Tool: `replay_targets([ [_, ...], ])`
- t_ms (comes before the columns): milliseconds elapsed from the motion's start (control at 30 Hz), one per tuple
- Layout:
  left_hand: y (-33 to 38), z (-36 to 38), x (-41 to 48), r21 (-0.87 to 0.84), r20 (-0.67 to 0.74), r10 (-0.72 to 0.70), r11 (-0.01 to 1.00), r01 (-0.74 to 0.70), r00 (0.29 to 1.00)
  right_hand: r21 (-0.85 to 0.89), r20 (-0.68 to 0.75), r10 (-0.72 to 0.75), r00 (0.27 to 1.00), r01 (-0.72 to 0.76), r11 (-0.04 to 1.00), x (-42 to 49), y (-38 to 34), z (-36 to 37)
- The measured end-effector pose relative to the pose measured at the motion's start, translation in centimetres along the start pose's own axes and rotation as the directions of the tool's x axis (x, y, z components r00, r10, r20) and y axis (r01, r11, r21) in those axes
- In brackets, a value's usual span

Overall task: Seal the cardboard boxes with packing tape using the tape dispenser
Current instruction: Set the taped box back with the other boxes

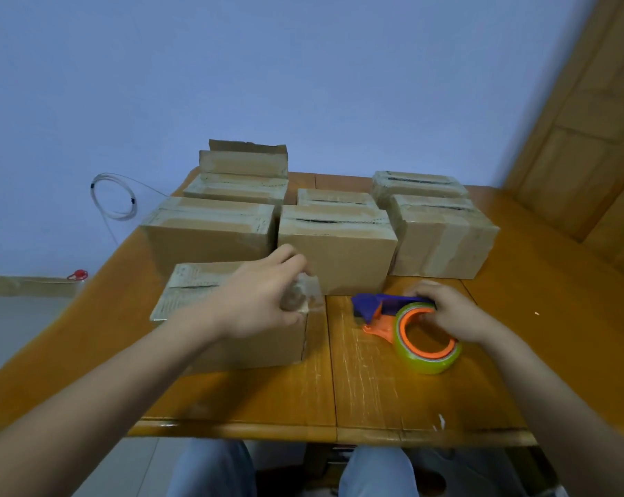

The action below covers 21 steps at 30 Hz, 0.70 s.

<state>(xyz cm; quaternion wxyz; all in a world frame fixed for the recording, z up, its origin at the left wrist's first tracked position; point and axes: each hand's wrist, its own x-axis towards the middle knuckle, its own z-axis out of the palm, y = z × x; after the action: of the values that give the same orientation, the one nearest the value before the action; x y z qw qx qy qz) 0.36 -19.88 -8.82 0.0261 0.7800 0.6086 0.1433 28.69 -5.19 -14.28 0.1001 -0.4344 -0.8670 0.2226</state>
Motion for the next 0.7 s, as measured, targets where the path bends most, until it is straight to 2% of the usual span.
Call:
replay_targets([
  [67,-0.2,0.0,-1.0,-0.069,0.01,0.003,0.998,-0.002,1.0,-0.039,-0.055,0.037,0.998,-0.039,0.998,0.4,0.4,0.5],
  [167,0.0,0.5,-2.0,-0.16,-0.012,-0.024,0.987,0.022,1.0,-0.196,-0.138,0.094,0.986,-0.12,0.973,0.8,1.0,1.6],
  [233,0.3,1.0,-2.4,-0.159,-0.057,-0.056,0.986,0.046,0.997,-0.295,-0.159,0.107,0.981,-0.15,0.944,0.7,0.5,2.1],
  [300,0.4,1.5,-2.4,-0.119,-0.122,-0.086,0.99,0.072,0.989,-0.314,-0.244,0.074,0.967,-0.151,0.937,0.5,-0.8,2.5],
  [400,0.2,2.2,-2.2,-0.055,-0.179,-0.153,0.988,0.146,0.972,-0.144,-0.432,-0.048,0.9,-0.017,0.989,-0.1,-4.1,3.4],
  [533,-0.1,2.5,-2.4,0.021,-0.138,-0.183,0.982,0.187,0.973,-0.058,-0.616,-0.227,0.755,0.245,0.968,-0.9,-8.1,5.5],
  [600,-0.3,2.6,-2.4,0.032,-0.147,-0.156,0.986,0.162,0.977,0.077,-0.614,-0.229,0.755,0.346,0.935,-1.1,-10.2,6.8],
  [700,-0.7,2.6,-2.4,0.026,-0.155,-0.129,0.991,0.135,0.979,0.264,-0.561,-0.188,0.806,0.39,0.882,-0.9,-11.8,9.2],
])
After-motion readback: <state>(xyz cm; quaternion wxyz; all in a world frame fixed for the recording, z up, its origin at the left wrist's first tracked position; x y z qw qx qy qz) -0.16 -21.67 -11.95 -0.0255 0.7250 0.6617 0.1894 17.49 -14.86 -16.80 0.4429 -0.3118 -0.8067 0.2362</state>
